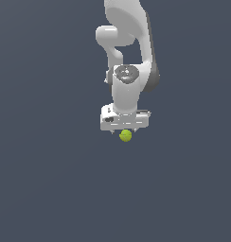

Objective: Pick up the object and move it to a goal position.

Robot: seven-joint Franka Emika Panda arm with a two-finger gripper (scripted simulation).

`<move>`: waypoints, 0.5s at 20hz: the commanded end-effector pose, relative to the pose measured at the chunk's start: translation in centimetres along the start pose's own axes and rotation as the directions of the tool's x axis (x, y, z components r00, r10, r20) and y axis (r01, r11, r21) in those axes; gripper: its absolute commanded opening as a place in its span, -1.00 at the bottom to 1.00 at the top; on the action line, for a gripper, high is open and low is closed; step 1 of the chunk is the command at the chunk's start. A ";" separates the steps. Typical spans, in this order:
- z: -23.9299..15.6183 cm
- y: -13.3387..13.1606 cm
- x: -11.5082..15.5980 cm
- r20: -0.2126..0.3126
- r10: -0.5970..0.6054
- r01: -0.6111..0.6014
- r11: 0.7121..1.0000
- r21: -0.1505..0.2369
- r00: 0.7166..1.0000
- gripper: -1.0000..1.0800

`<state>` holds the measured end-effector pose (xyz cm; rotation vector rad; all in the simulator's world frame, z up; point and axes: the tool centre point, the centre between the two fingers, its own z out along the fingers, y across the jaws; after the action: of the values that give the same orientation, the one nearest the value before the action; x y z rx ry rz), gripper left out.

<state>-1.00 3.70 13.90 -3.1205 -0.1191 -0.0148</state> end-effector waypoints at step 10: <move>4.4 -1.9 -3.8 0.012 -0.136 0.136 0.991 -0.016 0.991 0.92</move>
<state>-4.51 5.31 9.80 -3.1235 -0.3139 -0.0005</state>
